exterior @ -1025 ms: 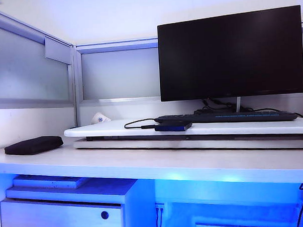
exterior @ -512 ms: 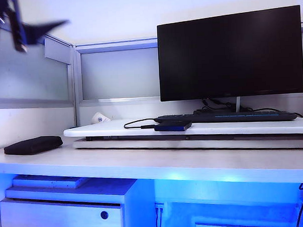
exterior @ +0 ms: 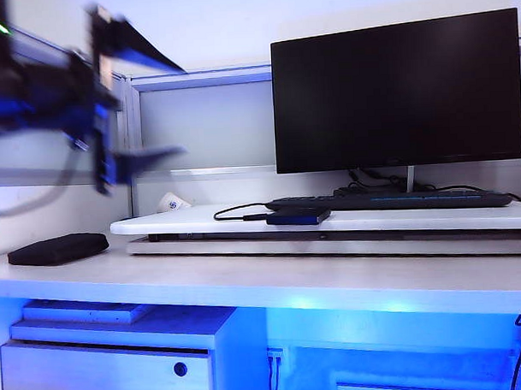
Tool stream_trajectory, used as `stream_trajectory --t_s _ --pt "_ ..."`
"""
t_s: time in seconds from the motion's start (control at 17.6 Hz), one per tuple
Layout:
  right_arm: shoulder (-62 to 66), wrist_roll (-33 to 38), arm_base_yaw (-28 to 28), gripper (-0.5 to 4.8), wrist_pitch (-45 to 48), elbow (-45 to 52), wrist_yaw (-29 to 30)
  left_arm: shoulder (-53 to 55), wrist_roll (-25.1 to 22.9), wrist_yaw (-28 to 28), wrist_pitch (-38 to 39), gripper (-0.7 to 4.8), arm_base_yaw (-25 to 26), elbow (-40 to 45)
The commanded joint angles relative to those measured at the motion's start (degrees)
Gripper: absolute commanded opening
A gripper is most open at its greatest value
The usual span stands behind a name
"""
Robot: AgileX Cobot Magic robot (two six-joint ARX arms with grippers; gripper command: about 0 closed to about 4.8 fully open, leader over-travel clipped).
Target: Unplug the data cable of the portable hard drive.
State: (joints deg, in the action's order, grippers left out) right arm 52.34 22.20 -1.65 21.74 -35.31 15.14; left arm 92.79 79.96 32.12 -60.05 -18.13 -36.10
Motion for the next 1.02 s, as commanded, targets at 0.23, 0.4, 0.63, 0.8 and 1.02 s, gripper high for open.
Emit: stream_trajectory --t_s 0.23,0.4,0.63,0.8,1.02 --pt "4.98 -1.68 1.36 4.68 3.96 -0.57 0.24 15.21 1.07 1.09 -1.33 4.79 -3.48 -13.70" --pt "6.67 -1.97 1.33 4.68 4.79 -0.57 0.24 20.02 1.16 -0.74 -1.25 4.79 -5.62 -17.81" --pt "7.67 -2.75 1.33 4.68 5.62 -0.66 0.24 27.36 3.43 -0.87 0.74 4.79 -6.49 -23.58" --pt "7.72 -3.08 1.33 4.68 5.57 -0.66 0.22 31.30 3.41 -1.20 1.14 4.79 -6.49 -27.85" --pt "10.49 -3.19 1.36 4.68 6.99 -0.83 0.42 34.14 3.43 -1.18 2.60 4.79 -6.49 -32.13"
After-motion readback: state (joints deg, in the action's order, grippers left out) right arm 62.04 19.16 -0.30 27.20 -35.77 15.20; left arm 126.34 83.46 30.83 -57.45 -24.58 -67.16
